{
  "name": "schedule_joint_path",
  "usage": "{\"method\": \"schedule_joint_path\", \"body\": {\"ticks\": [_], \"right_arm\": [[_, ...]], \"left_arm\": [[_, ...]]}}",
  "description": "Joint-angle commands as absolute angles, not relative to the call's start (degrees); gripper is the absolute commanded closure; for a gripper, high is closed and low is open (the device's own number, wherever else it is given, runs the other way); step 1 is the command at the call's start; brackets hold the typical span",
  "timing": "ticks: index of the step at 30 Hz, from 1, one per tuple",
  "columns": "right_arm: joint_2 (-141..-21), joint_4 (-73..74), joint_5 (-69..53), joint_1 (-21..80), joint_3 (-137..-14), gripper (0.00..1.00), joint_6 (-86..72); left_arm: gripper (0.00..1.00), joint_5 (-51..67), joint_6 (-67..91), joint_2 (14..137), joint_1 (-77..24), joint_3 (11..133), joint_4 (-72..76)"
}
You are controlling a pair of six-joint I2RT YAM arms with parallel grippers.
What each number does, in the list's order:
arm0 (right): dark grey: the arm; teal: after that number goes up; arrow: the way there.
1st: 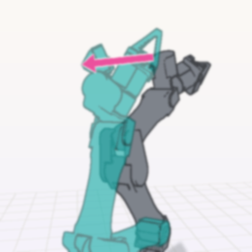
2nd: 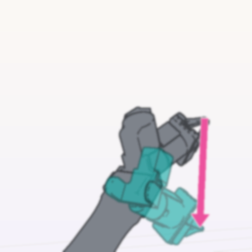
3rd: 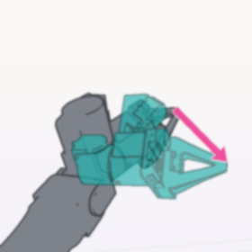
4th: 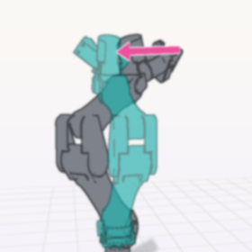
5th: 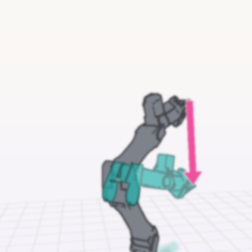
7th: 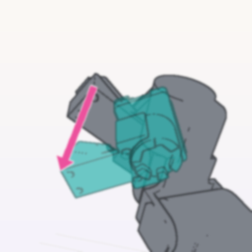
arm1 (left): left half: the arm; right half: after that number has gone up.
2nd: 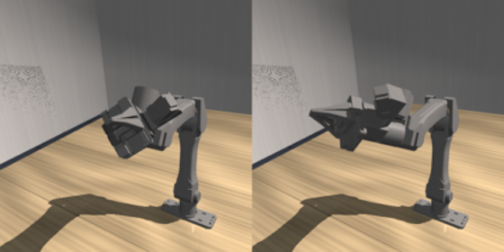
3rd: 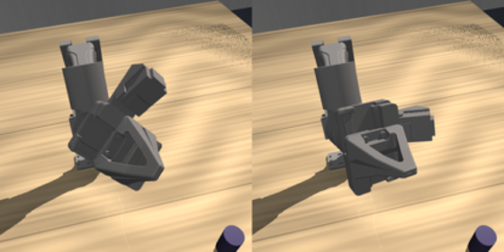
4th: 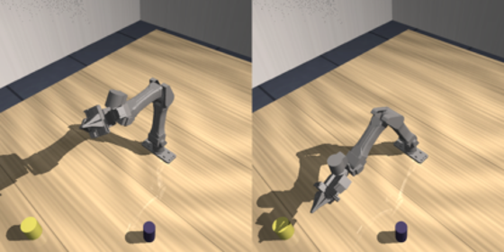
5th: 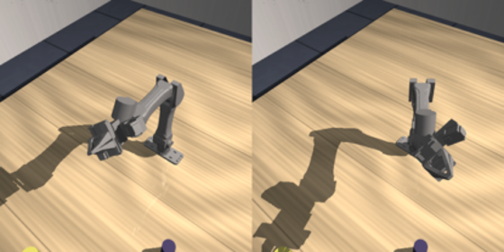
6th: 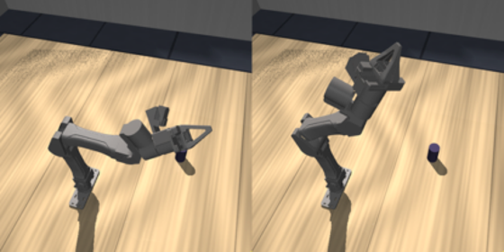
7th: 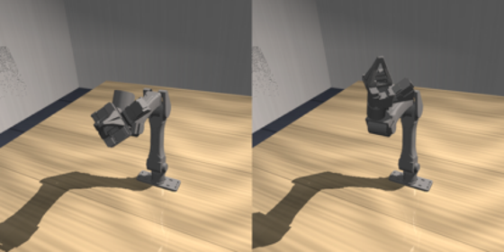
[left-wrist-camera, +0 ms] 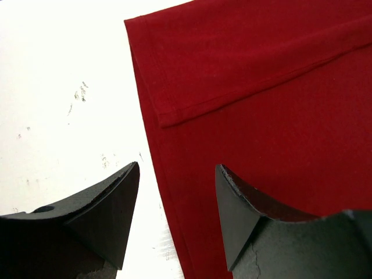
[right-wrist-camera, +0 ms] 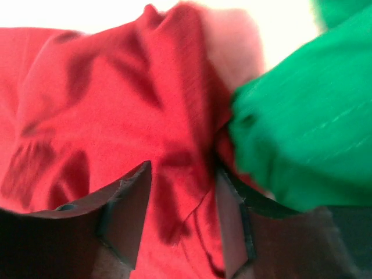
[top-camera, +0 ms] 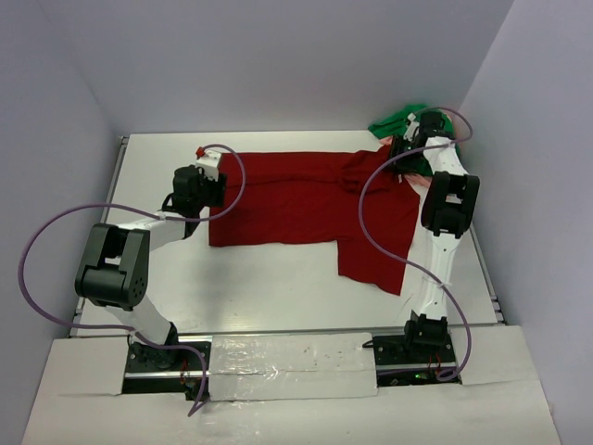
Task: Fold and stack the t-shirts
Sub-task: Fold the tshirt
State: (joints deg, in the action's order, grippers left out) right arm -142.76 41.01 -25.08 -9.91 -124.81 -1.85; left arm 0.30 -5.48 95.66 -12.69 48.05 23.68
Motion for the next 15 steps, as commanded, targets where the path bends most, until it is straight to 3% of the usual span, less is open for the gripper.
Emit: {"method": "schedule_joint_path", "body": {"ticks": [1,7,15], "right_arm": [[-134.1,38.8,-27.9,-8.4,-120.7,0.44,3.1],[-121.5,28.3,-20.1,-1.5,-102.6,0.42,10.9],[-116.2,22.8,-9.0,8.1,-92.6,0.42,15.8]], "left_arm": [[0.36,0.3,-6.3,93.8,-13.0,48.5,24.7],[0.36,0.4,-6.3,93.6,-13.1,48.3,25.0],[0.36,0.4,-6.9,93.3,-13.0,47.9,25.2]]}}
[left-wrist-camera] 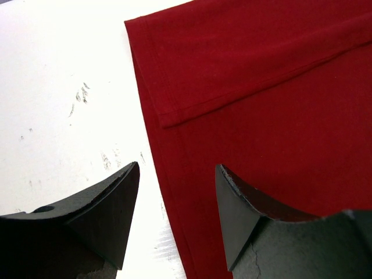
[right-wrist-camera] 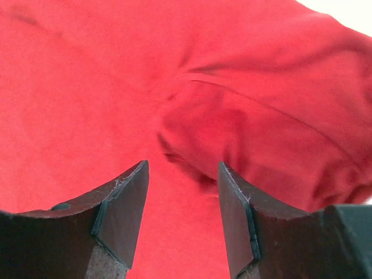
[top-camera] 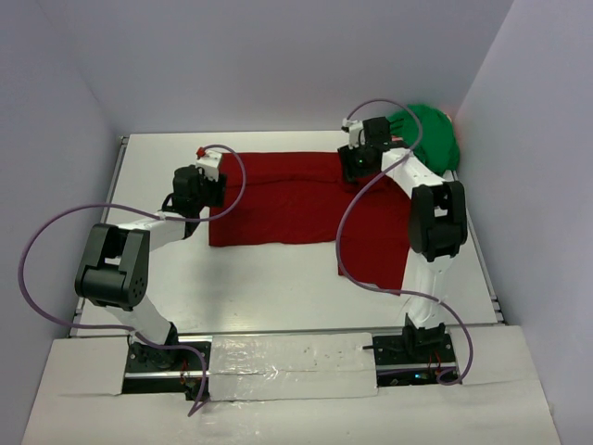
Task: Fold and stack the t-shirts
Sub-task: Fold the tshirt
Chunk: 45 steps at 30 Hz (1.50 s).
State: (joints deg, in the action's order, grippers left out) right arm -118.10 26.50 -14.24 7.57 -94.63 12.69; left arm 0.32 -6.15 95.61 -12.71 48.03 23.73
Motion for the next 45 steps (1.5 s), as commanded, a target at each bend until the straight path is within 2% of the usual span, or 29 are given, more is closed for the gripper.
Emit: {"method": "schedule_joint_path", "body": {"ticks": [1,5,10,12,17,23,31,36,42,45], "right_arm": [[-116.4,23.4,-8.8,8.3,-92.9,0.42,15.6],[-118.1,23.1,-4.5,8.9,-93.1,0.42,16.4],[-117.8,17.3,8.6,10.7,-89.7,0.42,20.8],[-117.7,16.7,10.2,11.0,-89.4,0.41,21.5],[-119.2,21.5,6.8,11.0,-92.0,0.43,19.9],[-118.8,24.9,2.6,11.6,-92.1,0.5,18.7],[-117.2,27.2,-2.5,12.1,-90.7,0.47,17.8],[-118.2,27.1,-2.1,12.1,-90.9,0.49,17.9],[-119.3,25.7,-0.8,12.1,-90.7,0.68,18.6],[-119.8,24.6,-0.1,12.0,-90.8,0.84,19.4]], "left_arm": [[0.36,0.4,-6.9,93.2,-13.1,47.6,25.4],[0.36,0.3,-7.1,92.9,-13.0,47.3,25.6],[0.36,0.3,-7.2,93.2,-13.0,47.6,25.2],[0.36,0.4,-7.2,93.3,-13.1,47.6,25.2],[0.36,0.3,-7.3,93.3,-13.0,47.7,25.2],[0.36,0.3,-7.3,93.4,-13.0,47.8,25.1],[0.36,0.4,-7.4,93.5,-13.0,47.9,25.2],[0.36,0.3,-7.5,93.3,-13.0,47.7,25.3],[0.36,-1.4,-7.6,93.2,-13.0,47.5,25.3],[0.36,-1.5,-7.6,93.3,-13.1,47.6,25.2]]}}
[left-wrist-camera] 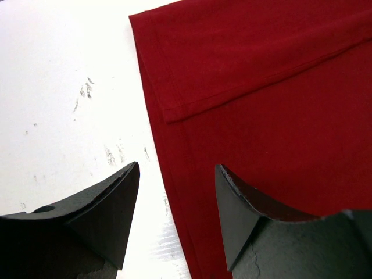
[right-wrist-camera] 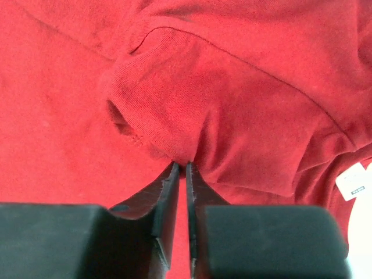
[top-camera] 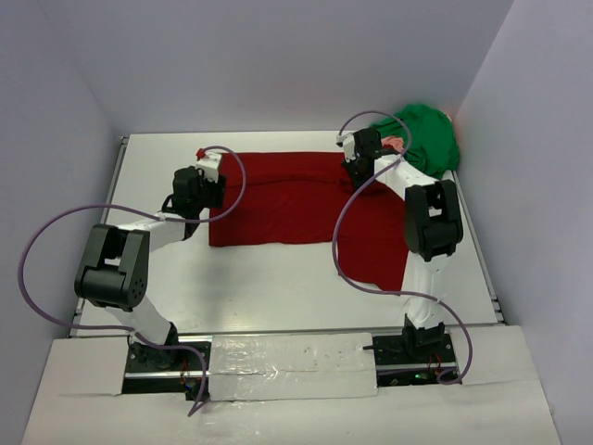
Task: Fold and stack the t-shirts
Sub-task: Fold the tshirt
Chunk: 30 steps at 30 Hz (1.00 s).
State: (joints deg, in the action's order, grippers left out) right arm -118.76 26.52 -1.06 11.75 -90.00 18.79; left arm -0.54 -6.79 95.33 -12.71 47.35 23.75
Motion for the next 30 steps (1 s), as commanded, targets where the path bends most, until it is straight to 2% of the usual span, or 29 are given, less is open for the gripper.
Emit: {"method": "schedule_joint_path", "body": {"ticks": [1,4,12,21,30], "right_arm": [[-120.4,24.6,1.3,11.9,-91.1,0.92,19.6],[-121.0,22.5,3.0,11.7,-91.3,1.0,20.1],[-122.0,14.3,10.3,11.5,-92.4,1.0,20.7],[-120.6,9.4,12.7,11.9,-95.9,1.0,19.5],[-127.8,10.2,15.8,12.3,-107.8,1.0,20.8]], "left_arm": [[0.36,-1.6,-7.6,93.3,-13.0,47.6,25.2],[0.36,-1.7,-7.6,93.5,-13.0,47.9,25.0],[0.37,-1.8,-7.6,93.8,-13.0,48.3,24.8],[0.36,-2.0,-7.6,94.1,-13.2,48.5,24.4],[0.37,-1.9,-7.6,93.9,-13.4,48.3,24.5]]}}
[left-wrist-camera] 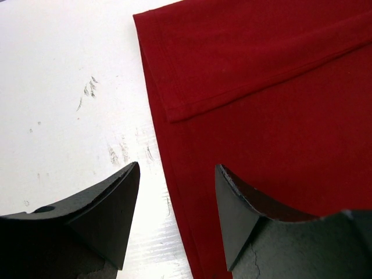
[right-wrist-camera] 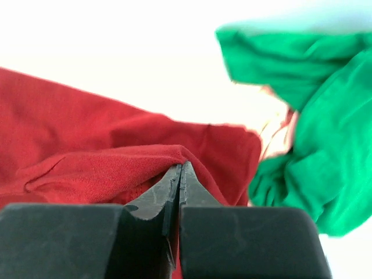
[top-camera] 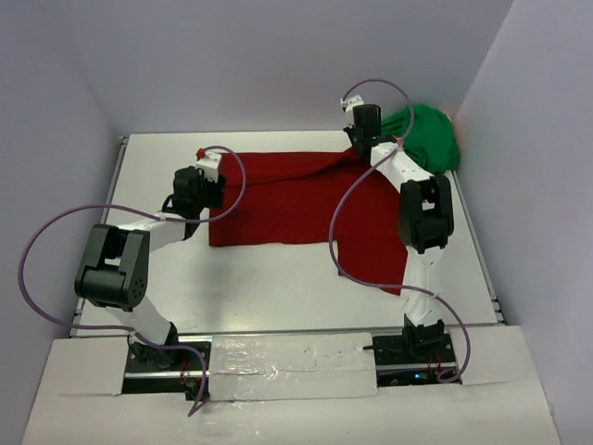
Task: Fold and stack the t-shirts
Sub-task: Fold the tshirt
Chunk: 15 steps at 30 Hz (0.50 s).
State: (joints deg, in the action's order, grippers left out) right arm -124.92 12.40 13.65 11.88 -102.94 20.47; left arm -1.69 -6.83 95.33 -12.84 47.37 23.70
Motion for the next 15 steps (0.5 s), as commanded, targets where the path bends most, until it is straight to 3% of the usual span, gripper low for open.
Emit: {"method": "schedule_joint_path", "body": {"ticks": [1,7,8,9,12,15], "right_arm": [[-128.7,10.5,16.1,12.4,-108.7,1.0,21.0],[-135.2,12.8,17.5,12.5,-116.8,0.99,22.1],[-137.0,13.8,18.4,12.6,-118.0,0.94,22.5],[-137.6,14.1,18.6,12.7,-119.8,0.8,22.9],[-139.3,14.5,19.3,13.0,-120.6,0.48,23.6],[-139.5,13.4,19.9,13.3,-119.9,0.39,24.3]], "left_arm": [[0.37,-2.0,-7.6,93.9,-13.4,48.3,24.5],[0.37,-1.8,-7.8,94.3,-13.4,48.9,23.9],[0.37,-1.8,-7.8,94.4,-13.4,49.0,23.9],[0.37,-1.8,-7.7,94.4,-13.4,49.0,23.9],[0.37,-1.8,-7.8,94.0,-13.4,48.6,24.2],[0.37,-1.7,-7.9,94.3,-13.4,48.9,23.9]]}}
